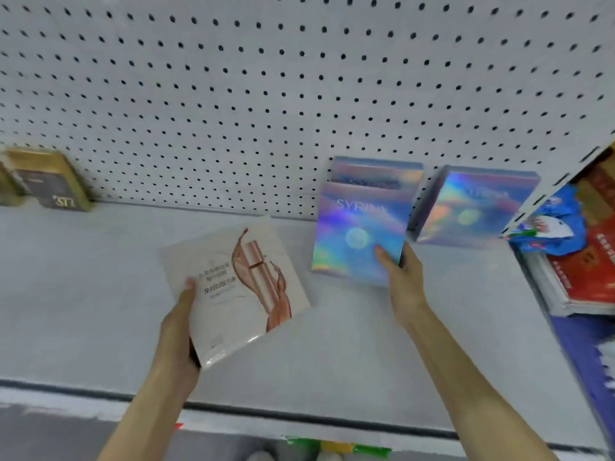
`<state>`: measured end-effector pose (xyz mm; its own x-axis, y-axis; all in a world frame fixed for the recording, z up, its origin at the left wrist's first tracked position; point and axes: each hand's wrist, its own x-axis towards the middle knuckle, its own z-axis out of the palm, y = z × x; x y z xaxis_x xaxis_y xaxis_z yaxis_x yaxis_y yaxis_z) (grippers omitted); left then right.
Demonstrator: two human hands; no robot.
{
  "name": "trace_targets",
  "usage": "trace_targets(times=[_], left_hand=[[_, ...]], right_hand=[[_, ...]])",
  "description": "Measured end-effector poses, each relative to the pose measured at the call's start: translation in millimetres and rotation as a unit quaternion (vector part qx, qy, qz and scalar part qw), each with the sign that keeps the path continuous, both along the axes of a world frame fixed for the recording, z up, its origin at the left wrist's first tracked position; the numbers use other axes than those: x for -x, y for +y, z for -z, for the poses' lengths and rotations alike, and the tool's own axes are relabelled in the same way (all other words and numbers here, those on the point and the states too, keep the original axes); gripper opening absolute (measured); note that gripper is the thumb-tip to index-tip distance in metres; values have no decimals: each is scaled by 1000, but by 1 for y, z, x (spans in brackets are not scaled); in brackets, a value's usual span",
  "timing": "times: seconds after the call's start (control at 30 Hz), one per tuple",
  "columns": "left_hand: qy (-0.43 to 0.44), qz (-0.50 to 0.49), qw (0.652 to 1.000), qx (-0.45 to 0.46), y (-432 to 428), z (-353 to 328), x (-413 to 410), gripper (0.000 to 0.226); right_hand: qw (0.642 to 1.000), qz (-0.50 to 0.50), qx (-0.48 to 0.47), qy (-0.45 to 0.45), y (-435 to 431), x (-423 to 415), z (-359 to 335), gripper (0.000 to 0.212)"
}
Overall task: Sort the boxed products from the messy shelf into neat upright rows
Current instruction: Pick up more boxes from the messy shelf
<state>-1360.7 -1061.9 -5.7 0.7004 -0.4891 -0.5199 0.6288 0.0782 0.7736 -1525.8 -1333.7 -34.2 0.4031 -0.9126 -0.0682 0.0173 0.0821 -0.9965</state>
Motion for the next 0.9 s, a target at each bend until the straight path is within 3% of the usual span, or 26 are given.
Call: trace_targets(times=[0.1, 0.2, 0.37, 0.47, 0.63, 0.77, 0.9], left_hand=[[14, -15, 999, 27, -13, 9, 6, 49], [0, -26, 999, 23, -18, 16, 10, 44], [-6, -26, 1000, 16, -14, 21, 10, 52], [-20, -14, 1000, 5, -13, 23, 11, 50], [-19, -7, 1000, -14, -10, 24, 11, 48], [-17, -2, 999, -28, -9, 24, 13, 50], [-23, 2, 999, -25, -9, 22, 14, 47]], right_hand=[[988, 46, 118, 84, -22, -17, 11, 17], [955, 108, 208, 181, -29, -25, 22, 46], [982, 120, 108, 93, -39, -29, 25, 87], [993, 74, 58, 65, -51, -30, 28, 101], [996, -10, 56, 70, -70, -26, 27, 93], [991, -37, 97, 86, -75, -25, 24, 59], [992, -55, 79, 85, -82, -27, 22, 64]])
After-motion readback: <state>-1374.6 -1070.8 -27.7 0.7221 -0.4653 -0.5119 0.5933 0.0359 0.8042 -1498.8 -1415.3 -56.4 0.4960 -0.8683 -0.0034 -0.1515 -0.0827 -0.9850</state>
